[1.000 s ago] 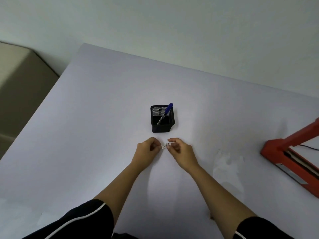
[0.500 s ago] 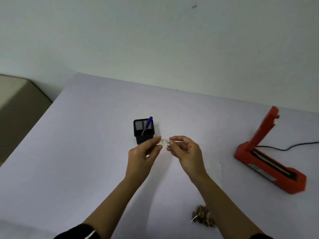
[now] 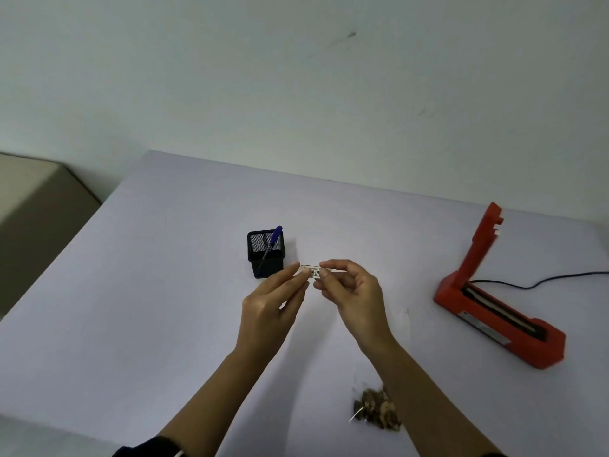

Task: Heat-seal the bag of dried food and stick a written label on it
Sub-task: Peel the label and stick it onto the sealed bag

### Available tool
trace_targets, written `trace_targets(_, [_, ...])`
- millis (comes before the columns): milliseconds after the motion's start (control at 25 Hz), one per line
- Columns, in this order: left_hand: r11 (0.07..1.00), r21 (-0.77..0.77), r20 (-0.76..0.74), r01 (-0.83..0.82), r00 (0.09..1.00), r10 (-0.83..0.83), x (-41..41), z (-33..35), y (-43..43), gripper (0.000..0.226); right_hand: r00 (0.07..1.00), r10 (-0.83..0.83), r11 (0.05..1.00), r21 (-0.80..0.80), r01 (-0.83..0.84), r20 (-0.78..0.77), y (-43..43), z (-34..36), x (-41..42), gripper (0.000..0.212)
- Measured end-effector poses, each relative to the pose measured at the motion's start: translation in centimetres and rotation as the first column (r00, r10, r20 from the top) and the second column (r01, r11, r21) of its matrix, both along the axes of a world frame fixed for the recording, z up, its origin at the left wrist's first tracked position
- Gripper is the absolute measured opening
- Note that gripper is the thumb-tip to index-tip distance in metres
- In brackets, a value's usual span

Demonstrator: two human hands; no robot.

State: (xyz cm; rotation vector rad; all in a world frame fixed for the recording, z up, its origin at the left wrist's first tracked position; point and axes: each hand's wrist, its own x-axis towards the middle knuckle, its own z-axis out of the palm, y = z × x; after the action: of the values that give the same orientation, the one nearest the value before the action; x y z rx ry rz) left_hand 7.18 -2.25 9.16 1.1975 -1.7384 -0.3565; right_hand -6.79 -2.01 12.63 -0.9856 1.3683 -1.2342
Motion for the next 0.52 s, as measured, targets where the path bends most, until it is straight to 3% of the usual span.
trace_targets(520, [0.995,-0.058,-0.004,-0.077,0.997,0.077,-0.39,0.57,0.78,0.029,0.999,0.03,0.999,-0.012,-0.03,-0.024,0.74,0.65,-0.05,0.01])
